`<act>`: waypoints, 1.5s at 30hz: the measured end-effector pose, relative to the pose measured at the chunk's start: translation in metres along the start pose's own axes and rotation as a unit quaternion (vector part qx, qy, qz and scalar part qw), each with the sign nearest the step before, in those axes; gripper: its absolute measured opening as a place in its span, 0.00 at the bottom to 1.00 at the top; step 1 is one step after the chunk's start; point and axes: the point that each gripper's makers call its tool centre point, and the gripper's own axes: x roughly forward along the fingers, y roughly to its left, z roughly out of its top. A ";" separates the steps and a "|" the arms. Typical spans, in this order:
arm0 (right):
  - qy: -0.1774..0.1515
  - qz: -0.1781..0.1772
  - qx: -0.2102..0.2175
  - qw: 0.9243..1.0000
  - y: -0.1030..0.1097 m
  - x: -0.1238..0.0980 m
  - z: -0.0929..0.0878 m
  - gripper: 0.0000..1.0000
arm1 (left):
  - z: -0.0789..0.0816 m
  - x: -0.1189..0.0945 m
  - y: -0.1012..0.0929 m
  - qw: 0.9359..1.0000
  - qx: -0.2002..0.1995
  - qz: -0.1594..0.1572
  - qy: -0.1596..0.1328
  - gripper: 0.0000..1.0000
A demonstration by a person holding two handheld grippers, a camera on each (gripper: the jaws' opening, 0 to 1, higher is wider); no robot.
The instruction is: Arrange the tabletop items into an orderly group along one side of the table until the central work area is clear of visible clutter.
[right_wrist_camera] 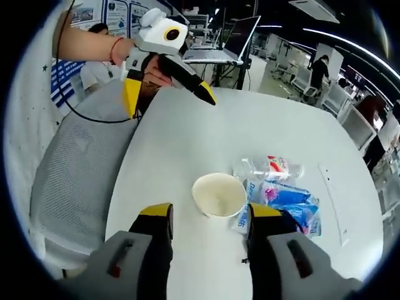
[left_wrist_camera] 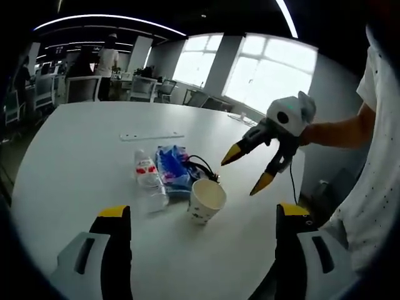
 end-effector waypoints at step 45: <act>-0.032 -0.194 0.315 0.928 -0.111 -0.038 -0.092 0.43 | -0.005 0.005 0.003 1.000 -0.009 -0.005 0.001 0.98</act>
